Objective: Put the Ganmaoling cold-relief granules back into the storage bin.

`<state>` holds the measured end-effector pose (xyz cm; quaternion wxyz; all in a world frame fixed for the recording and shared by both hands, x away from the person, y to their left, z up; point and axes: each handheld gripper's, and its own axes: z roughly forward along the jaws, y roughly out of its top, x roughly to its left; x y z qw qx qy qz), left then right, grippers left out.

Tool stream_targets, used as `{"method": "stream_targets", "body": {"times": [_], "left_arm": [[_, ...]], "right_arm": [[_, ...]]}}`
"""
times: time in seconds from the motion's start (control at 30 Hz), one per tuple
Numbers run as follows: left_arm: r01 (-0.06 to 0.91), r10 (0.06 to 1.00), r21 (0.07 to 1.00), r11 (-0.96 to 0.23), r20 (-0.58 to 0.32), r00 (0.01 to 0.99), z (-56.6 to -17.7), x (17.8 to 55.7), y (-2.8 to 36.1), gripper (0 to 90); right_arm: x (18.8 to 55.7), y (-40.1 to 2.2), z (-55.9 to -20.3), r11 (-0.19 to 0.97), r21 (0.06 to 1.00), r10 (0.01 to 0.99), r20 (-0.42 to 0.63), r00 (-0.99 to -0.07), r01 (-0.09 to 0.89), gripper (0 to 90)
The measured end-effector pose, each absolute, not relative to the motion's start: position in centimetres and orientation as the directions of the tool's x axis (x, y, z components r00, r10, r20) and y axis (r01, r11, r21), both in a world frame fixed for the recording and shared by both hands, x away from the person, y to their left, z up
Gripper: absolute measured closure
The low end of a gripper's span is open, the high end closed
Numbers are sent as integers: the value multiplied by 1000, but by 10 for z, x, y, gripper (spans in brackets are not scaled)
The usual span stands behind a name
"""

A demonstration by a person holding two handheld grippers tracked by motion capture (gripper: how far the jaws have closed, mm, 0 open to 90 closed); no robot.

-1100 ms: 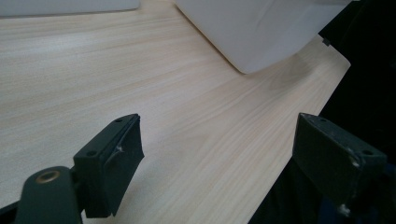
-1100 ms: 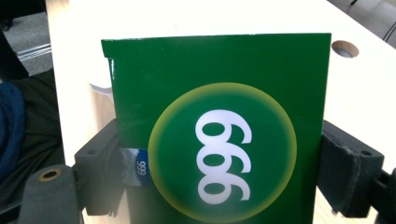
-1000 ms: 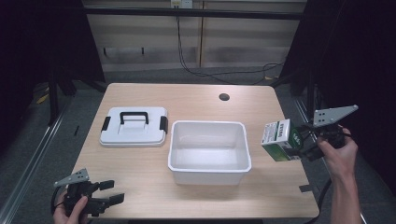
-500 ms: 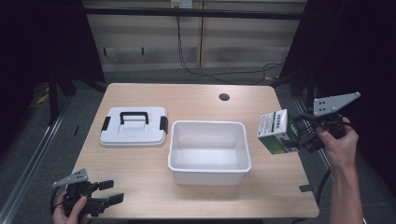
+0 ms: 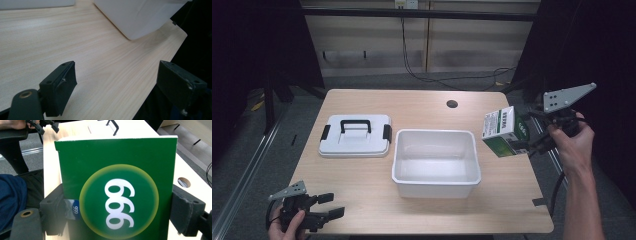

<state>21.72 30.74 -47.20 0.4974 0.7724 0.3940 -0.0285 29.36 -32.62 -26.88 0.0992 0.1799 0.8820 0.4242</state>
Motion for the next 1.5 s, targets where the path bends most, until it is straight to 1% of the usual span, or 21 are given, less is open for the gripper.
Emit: {"method": "stream_targets", "body": {"times": [0.23,0.3,0.53,0.63,0.77,0.9,0.97,1.07,1.23,1.27,1.5], "left_arm": [[637,580,746,-195,-435,688,-472,217,307,160],[640,584,744,-192,-437,684,-472,217,308,160],[642,584,744,-187,-442,681,-472,217,307,160],[642,584,744,-187,-441,681,-472,217,307,160],[641,584,744,-188,-440,682,-472,217,307,160],[641,584,744,-189,-439,682,-472,217,308,160],[643,585,743,-184,-443,679,-472,217,308,160],[641,584,743,-191,-439,683,-472,217,307,160],[643,584,744,-184,-443,680,-472,217,308,160],[644,584,743,-183,-444,679,-472,217,308,160],[640,583,744,-194,-437,685,-472,217,307,160]], "right_arm": [[300,-309,-264,605,765,373,-29,-928,219,157],[305,-298,-264,632,747,344,-31,-939,207,157],[317,-279,-266,674,709,322,-28,-946,209,156],[321,-268,-264,700,684,310,-36,-950,203,156],[328,-249,-268,754,621,295,-28,-955,215,157],[332,-241,-273,772,597,286,-19,-958,218,156],[333,-229,-276,801,563,265,-26,-964,204,156],[333,-218,-277,822,541,236,-34,-971,181,157],[336,-211,-278,845,501,233,-27,-972,188,157],[337,-208,-280,855,481,233,-22,-972,194,157],[341,-197,-289,883,431,210,-12,-978,185,156]]}}
